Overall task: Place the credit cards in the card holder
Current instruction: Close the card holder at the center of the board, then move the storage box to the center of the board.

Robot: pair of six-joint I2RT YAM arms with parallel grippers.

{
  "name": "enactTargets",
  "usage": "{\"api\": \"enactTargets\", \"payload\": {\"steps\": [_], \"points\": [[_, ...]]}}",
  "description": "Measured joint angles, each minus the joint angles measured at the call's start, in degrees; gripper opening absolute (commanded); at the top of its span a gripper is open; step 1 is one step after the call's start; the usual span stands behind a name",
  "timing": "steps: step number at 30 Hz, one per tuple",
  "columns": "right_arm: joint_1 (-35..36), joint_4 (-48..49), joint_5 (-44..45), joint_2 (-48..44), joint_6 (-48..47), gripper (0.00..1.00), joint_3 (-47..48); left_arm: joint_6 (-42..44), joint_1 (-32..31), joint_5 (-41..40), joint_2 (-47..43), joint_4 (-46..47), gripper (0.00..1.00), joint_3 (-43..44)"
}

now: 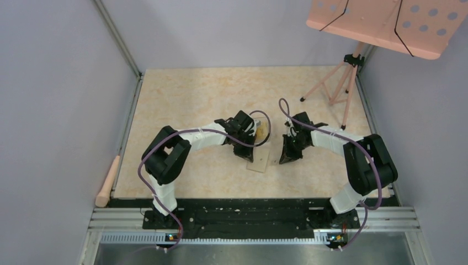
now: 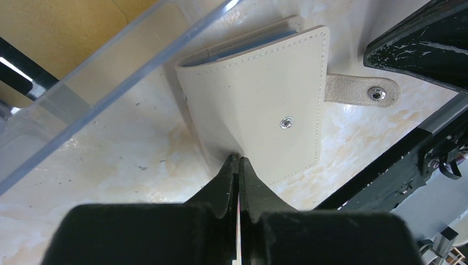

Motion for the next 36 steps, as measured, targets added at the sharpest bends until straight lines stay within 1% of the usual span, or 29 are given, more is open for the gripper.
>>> {"api": "enactTargets", "payload": {"steps": [12, 29, 30, 31, 32, 36], "points": [[-0.2, 1.4, -3.5, 0.0, 0.1, 0.00, -2.3, 0.4, -1.3, -1.9, 2.1, -3.9, 0.00, 3.4], [-0.2, 4.5, -10.6, 0.1, 4.4, 0.00, -2.3, 1.9, -3.3, -5.2, 4.0, -8.6, 0.00, 7.5], [-0.2, 4.5, -10.8, 0.1, 4.6, 0.00, -2.0, 1.9, -3.4, -5.5, 4.0, -8.7, 0.01, 7.6], [-0.2, 4.5, -10.9, 0.1, 4.6, 0.00, -1.6, 1.9, -3.5, -5.6, 4.0, -8.7, 0.05, 7.6], [-0.2, 4.5, -10.9, 0.1, 4.7, 0.00, -1.1, 1.9, -3.5, -5.7, 4.0, -8.7, 0.11, 7.6], [-0.2, 4.4, -10.4, 0.1, 4.7, 0.00, 0.6, 1.6, -3.5, -5.6, 3.7, -8.5, 0.24, 7.5]]}}
